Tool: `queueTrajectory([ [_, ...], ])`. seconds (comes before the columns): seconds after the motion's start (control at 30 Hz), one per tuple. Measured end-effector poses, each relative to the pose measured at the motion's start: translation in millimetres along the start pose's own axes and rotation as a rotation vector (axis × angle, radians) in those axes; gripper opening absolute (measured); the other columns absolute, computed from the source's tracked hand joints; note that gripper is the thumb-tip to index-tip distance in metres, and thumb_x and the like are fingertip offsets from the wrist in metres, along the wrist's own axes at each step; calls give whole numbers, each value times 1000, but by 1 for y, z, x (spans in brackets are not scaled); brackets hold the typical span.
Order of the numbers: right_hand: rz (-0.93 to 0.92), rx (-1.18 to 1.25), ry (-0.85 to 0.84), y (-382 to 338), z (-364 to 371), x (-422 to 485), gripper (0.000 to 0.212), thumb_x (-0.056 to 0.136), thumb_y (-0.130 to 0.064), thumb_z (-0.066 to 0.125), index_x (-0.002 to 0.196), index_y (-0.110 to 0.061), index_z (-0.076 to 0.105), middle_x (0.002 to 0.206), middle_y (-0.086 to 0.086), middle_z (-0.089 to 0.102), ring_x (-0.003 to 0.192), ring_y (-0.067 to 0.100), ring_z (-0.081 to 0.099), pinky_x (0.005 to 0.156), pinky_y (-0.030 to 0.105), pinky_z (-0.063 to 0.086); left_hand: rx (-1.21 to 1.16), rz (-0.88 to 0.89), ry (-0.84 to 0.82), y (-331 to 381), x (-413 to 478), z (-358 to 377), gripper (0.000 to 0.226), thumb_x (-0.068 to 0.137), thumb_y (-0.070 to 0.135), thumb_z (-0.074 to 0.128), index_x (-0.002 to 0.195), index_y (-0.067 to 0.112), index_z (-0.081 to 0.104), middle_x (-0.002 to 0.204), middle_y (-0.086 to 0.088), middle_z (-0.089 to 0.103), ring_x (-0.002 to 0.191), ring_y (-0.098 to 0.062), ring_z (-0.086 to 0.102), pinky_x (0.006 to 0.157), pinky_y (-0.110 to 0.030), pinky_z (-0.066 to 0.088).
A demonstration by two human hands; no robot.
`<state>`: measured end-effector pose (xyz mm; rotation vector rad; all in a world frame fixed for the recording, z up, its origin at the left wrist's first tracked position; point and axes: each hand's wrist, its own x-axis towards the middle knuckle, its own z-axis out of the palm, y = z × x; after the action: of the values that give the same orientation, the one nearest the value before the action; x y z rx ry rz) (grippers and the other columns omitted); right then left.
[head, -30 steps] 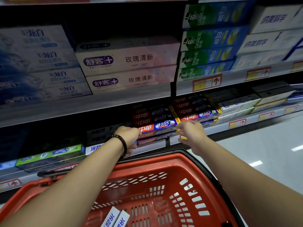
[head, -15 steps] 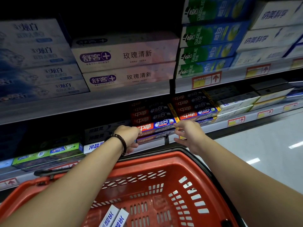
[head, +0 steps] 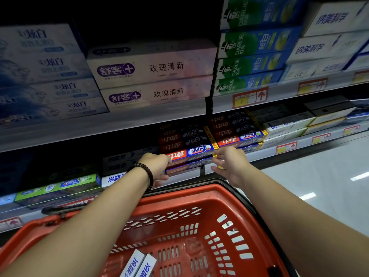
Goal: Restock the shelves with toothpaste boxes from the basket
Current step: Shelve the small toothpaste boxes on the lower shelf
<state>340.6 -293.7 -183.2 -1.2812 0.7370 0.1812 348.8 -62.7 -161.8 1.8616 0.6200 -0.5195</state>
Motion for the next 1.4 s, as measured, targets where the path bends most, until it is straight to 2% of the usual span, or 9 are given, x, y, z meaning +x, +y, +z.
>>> queueTrajectory([
  [0.27, 37, -56, -111, -1, 0, -9, 17, 102, -2, 53, 111, -11, 64, 134, 12, 60, 123, 30, 65, 80, 45, 65, -16, 8, -7, 0, 1, 1, 11, 95, 26, 66, 97, 16, 63, 106, -9, 73, 80, -23, 78, 64, -34, 56],
  [0.47, 5, -32, -118, 0, 2, -10, 42, 105, 0, 51, 146, -5, 53, 138, 11, 62, 124, 30, 66, 81, 44, 65, -21, 3, -6, -2, 1, 0, 12, 95, 27, 67, 98, 16, 65, 109, -10, 73, 78, -23, 78, 58, -32, 56],
  [0.7, 7, -87, -77, -2, 0, -11, 31, 104, -7, 55, 135, -5, 58, 135, 14, 60, 116, 28, 69, 78, 44, 66, 7, 3, 5, 0, -2, 1, 14, 96, 28, 66, 94, 14, 63, 102, -15, 75, 74, -23, 77, 60, -32, 56],
  [0.83, -13, -122, -44, -1, -2, -15, 30, 106, -9, 55, 135, -4, 58, 133, 14, 60, 114, 29, 69, 83, 44, 65, 9, 8, 4, 1, -4, 0, 16, 97, 28, 66, 92, 12, 63, 103, -15, 73, 88, -28, 79, 64, -35, 57],
  [1.03, -70, -217, -24, -13, -3, -30, 6, 102, -5, 56, 104, -6, 61, 102, 13, 56, 93, 27, 59, 79, 42, 63, -6, -7, -32, 7, -9, -6, 17, 98, 24, 64, 93, 8, 60, 93, -13, 68, 76, -28, 67, 62, -36, 49],
  [1.13, -70, -304, -25, -18, -4, -38, 22, 103, -5, 51, 120, 4, 61, 98, 13, 48, 82, 41, 50, 68, 36, 60, 11, 13, -48, 13, -16, -12, 16, 99, 22, 62, 98, 7, 56, 84, -8, 66, 76, -26, 59, 62, -35, 44],
  [1.2, -84, -329, -36, -22, -3, -45, 18, 104, -5, 50, 113, 8, 59, 96, 13, 48, 82, 42, 47, 67, 34, 59, 39, 35, -56, 17, -19, -15, 19, 97, 25, 64, 103, 7, 60, 89, -8, 70, 74, -26, 65, 62, -33, 48],
  [1.3, -100, -334, -32, -29, -2, -53, 15, 104, -7, 53, 92, -11, 59, 91, 13, 53, 84, 28, 52, 78, 41, 59, 63, 74, -61, 22, -26, -18, 20, 94, 25, 67, 101, 7, 69, 97, -11, 75, 70, -26, 68, 63, -36, 53],
  [1.4, -126, -376, -52, -37, -2, -62, 16, 103, -6, 51, 91, -14, 59, 86, 11, 53, 82, 26, 50, 82, 43, 57, 89, 105, -63, 25, -34, -21, 21, 95, 27, 67, 105, 9, 70, 100, -13, 76, 67, -25, 69, 62, -34, 55],
])
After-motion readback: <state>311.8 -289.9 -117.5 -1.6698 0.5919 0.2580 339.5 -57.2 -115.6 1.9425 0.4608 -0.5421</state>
